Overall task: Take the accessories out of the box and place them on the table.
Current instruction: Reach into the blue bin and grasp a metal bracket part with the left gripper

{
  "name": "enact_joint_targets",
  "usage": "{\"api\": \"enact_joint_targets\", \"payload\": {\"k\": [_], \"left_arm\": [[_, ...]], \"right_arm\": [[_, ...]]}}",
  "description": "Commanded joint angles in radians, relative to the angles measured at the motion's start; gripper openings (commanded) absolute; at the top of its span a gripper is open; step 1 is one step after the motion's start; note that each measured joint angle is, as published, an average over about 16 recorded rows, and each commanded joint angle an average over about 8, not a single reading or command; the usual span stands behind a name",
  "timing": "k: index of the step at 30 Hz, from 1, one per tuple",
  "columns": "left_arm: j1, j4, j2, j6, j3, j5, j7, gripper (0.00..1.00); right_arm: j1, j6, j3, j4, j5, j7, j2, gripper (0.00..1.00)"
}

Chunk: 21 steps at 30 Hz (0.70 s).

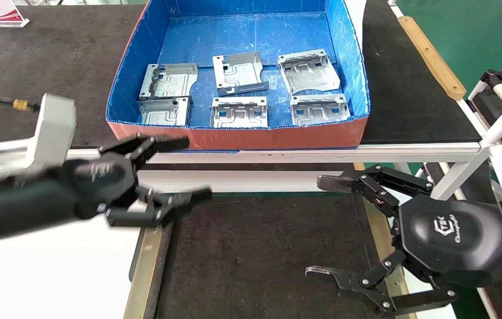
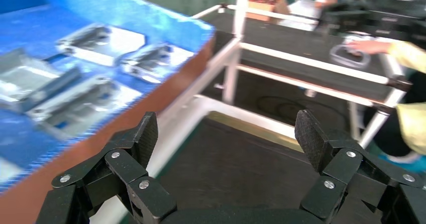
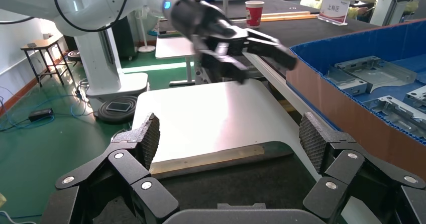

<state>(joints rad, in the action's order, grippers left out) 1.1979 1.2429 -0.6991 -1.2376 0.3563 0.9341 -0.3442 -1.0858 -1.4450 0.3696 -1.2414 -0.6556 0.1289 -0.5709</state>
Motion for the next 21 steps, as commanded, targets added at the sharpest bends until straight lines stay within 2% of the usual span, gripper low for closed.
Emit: {"api": "enact_joint_targets", "payload": {"k": [1,21], "left_arm": [[0.023,-0.007,-0.015,0.036,0.011,0.029,-0.025,1.00],[0.274,-0.204,-0.230,0.292,0.144,0.325,-0.197,1.00]], "right_arm": [[0.000,0.000,0.000,0.000,0.000,0.000,0.000,1.00],[0.000,0.000,0.000,0.000,0.000,0.000,0.000,1.00]]}}
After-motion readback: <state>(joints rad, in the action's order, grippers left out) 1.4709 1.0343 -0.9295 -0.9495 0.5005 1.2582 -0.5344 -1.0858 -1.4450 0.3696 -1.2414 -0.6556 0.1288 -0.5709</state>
